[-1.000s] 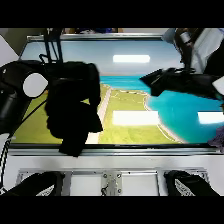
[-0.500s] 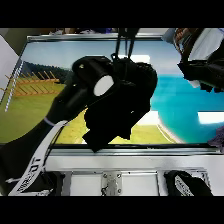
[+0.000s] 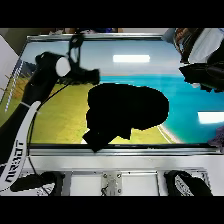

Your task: Fold the clothes and pants, and hang the long-sleeved shirts on hangers.

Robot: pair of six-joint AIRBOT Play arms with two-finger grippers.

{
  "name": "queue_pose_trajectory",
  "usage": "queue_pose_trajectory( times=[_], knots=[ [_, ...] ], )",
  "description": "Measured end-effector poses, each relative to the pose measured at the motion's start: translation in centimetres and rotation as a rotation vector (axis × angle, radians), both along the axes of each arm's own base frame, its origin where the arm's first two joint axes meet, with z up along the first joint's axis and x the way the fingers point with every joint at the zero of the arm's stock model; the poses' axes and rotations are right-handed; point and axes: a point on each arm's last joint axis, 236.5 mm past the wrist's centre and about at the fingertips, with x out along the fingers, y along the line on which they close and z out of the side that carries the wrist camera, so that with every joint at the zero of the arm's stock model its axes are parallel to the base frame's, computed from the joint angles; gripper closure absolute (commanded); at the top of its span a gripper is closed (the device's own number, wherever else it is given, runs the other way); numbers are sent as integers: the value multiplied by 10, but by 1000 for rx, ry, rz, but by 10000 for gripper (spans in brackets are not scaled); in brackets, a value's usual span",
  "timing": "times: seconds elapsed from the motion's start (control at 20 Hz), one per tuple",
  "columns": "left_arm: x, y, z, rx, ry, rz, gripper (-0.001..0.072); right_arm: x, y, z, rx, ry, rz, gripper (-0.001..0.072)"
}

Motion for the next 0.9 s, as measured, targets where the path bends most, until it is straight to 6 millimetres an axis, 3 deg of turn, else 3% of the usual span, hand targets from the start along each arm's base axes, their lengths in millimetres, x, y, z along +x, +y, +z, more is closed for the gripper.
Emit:
queue_pose_trajectory(
  times=[0.1, 0.2, 0.4, 0.55, 0.6, 0.7, 0.75, 0.8, 0.85, 0.9],
  knots=[
    [-22, 44, -51, -47, 141, 105, -10, -1, 1, -6, -1, 21, 6, 687],
    [-49, 61, -98, -148, 272, 170, -10, -1, 1, -13, -1, 39, 8, 687],
    [-89, 53, -163, -324, 456, 219, -11, 2, -1, -25, -3, 70, 9, 685],
    [-97, 33, -187, -373, 524, 199, -10, 6, -6, -36, 14, 112, -14, 684],
    [-96, 25, -192, -375, 531, 182, 37, 7, -13, -41, 19, 132, -35, 683],
    [-92, 12, -199, -366, 539, 142, 443, 7, -32, -58, 39, 196, -93, 668],
    [-89, 6, -202, -359, 539, 123, 669, 6, -45, -71, 48, 237, -131, 496],
    [-85, 3, -203, -353, 537, 107, 686, 3, -59, -88, 63, 288, -173, 164],
    [-80, 0, -203, -349, 532, 95, 686, -1, -72, -106, 85, 339, -212, 23],
    [-76, -1, -201, -346, 528, 86, 686, -6, -84, -128, 109, 399, -254, 24]
  ],
)
